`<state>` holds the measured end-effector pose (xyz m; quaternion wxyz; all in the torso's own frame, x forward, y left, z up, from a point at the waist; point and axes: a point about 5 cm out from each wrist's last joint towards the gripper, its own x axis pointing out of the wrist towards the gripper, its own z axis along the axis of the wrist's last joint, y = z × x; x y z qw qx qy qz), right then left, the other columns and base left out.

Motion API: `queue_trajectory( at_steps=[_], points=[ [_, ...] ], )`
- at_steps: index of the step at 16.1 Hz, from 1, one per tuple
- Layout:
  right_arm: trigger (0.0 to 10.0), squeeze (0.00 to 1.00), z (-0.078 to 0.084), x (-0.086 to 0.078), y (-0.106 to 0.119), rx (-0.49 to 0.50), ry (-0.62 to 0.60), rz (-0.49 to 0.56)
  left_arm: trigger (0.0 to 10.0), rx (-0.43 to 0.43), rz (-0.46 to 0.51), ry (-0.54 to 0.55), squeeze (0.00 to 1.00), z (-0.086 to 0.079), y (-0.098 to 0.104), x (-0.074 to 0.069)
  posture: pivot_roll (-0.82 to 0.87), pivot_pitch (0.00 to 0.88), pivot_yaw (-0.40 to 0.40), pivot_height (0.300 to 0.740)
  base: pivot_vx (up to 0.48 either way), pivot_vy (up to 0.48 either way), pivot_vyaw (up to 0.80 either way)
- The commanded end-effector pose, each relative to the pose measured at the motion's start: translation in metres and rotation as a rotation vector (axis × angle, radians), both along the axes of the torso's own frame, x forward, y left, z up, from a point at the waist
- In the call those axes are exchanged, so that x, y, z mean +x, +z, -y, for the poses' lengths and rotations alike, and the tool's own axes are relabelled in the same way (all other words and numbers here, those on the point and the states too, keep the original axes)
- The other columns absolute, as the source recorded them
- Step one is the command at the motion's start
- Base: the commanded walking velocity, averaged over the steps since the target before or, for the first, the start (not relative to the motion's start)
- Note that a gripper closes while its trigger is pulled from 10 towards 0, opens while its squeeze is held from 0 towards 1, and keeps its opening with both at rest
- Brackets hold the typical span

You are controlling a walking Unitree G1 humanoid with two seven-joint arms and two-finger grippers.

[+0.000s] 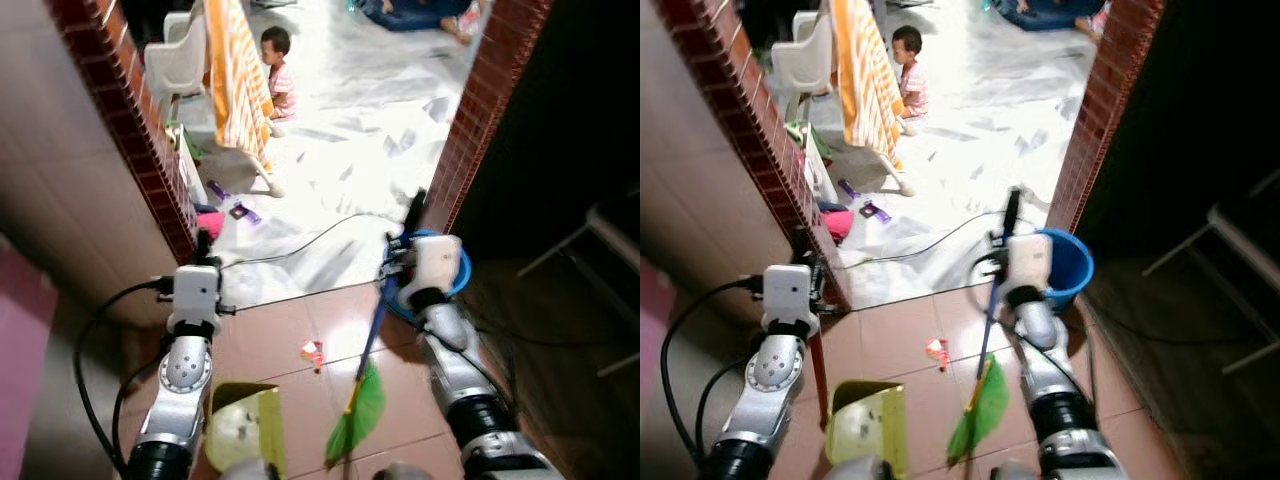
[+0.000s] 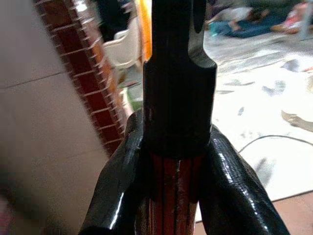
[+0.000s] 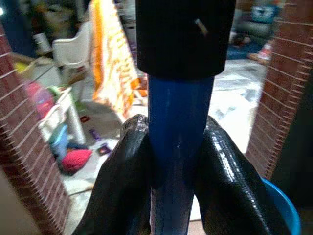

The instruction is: Sweep floor

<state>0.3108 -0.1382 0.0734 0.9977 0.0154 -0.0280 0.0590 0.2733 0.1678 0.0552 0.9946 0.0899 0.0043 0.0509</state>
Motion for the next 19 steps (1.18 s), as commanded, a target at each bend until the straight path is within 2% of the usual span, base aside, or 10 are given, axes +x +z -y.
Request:
queue_trajectory(
  at_steps=[1, 2, 3, 4, 7, 10, 12, 14, 19],
  points=[
    [10.0, 0.00, 0.002, 0.001, 0.002, 0.025, -0.030, 0.020, 10.0, 0.010, -0.032, 0.023, 0.00, -0.005, -0.002, 0.004, -0.04, 0.000, 0.111, 0.740, 0.000, 0.000, 0.00],
    [10.0, 0.00, 0.004, -0.002, 0.000, 0.040, -0.057, 0.014, 10.0, 0.008, -0.043, -0.029, 0.00, -0.002, 0.002, 0.011, -0.05, 0.000, 0.126, 0.740, 0.000, 0.000, 0.00],
    [10.0, 0.00, 0.000, -0.008, -0.004, 0.042, -0.048, 0.009, 10.0, 0.074, -0.025, -0.098, 0.00, -0.002, 0.007, 0.015, -0.05, 0.000, 0.114, 0.740, 0.000, 0.000, 0.00],
    [10.0, 0.00, -0.001, -0.009, -0.005, 0.042, -0.045, 0.008, 10.0, 0.081, -0.020, -0.104, 0.00, -0.002, 0.007, 0.015, -0.05, 0.000, 0.114, 0.740, 0.000, 0.000, 0.00],
    [10.0, 0.00, -0.006, -0.009, -0.004, 0.028, 0.019, 0.004, 10.0, 0.050, -0.013, -0.070, 0.00, 0.004, 0.006, 0.015, -0.03, 0.000, 0.067, 0.740, 0.000, 0.000, 0.15],
    [10.0, 0.00, -0.015, 0.004, 0.011, 0.009, 0.089, 0.047, 10.0, 0.013, 0.032, -0.005, 0.00, 0.003, 0.015, 0.017, 0.01, 0.000, 0.022, 0.740, 0.000, 0.000, 0.80],
    [10.0, 0.00, -0.020, 0.007, 0.015, 0.004, 0.111, 0.057, 10.0, 0.011, 0.043, 0.007, 0.00, 0.001, 0.018, 0.017, 0.02, 0.000, 0.014, 0.740, 0.270, 0.000, 0.68],
    [10.0, 0.00, -0.030, 0.007, 0.021, 0.006, 0.167, 0.099, 10.0, -0.016, 0.026, 0.031, 0.00, -0.001, 0.013, 0.010, 0.03, 0.000, 0.004, 0.740, 0.319, 0.000, 0.00],
    [10.0, 0.00, -0.033, 0.005, 0.022, -0.016, 0.208, 0.107, 10.0, -0.028, 0.033, 0.017, 0.00, 0.004, 0.011, 0.009, 0.02, 0.000, -0.011, 0.740, 0.417, 0.000, 0.00]
  ],
)
